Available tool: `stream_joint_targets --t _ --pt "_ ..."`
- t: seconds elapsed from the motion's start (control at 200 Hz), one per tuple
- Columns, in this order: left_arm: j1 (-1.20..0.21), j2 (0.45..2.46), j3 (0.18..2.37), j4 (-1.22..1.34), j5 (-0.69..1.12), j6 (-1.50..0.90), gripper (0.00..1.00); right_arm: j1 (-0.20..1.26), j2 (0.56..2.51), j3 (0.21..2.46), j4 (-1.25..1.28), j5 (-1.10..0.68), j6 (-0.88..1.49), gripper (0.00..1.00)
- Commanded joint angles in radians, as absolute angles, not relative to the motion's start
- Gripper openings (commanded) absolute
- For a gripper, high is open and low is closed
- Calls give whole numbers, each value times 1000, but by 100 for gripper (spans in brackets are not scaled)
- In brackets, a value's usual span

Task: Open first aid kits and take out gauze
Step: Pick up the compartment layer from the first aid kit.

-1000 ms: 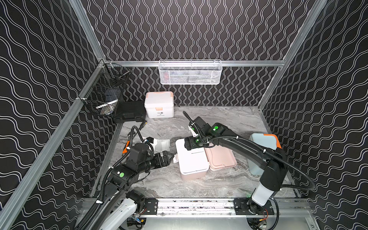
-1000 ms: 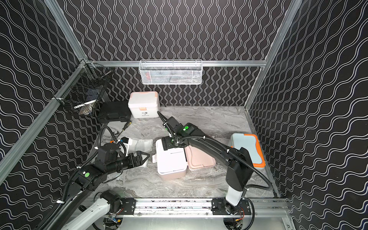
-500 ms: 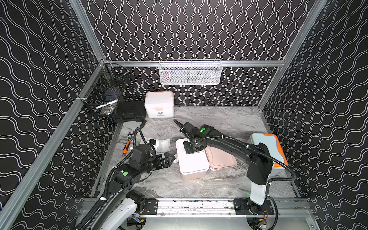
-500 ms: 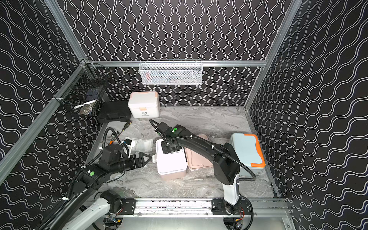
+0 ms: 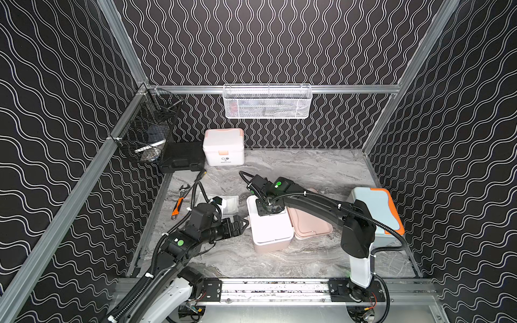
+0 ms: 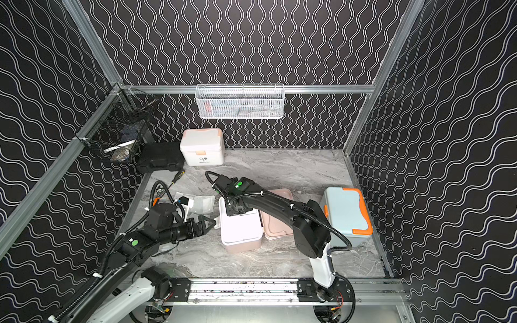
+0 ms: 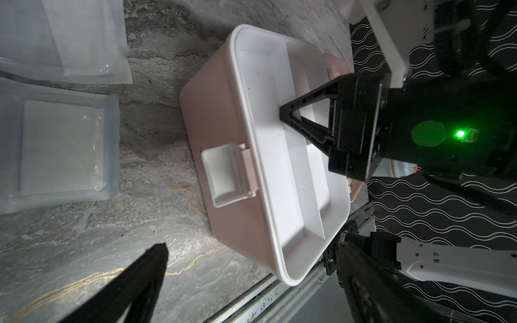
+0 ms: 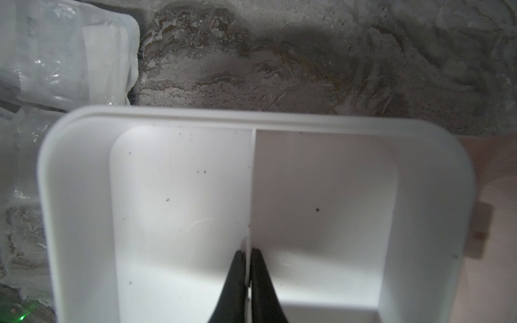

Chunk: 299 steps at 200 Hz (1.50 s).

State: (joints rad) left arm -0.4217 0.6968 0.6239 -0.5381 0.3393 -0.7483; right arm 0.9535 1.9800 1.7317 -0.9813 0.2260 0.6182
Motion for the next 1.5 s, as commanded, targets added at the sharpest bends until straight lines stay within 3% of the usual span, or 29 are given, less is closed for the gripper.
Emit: stream_joint_targets --t 0.0,0.48,1.491 --pt "-454 705 621 -478 326 -777 99 951 1994 1727 -1063 285 646 3" --pt "-682 788 655 -431 147 -811 99 973 1964 1788 -1098 330 693 0" --pt "-715 687 707 -473 75 -777 99 999 1856 1787 -1042 308 658 0"
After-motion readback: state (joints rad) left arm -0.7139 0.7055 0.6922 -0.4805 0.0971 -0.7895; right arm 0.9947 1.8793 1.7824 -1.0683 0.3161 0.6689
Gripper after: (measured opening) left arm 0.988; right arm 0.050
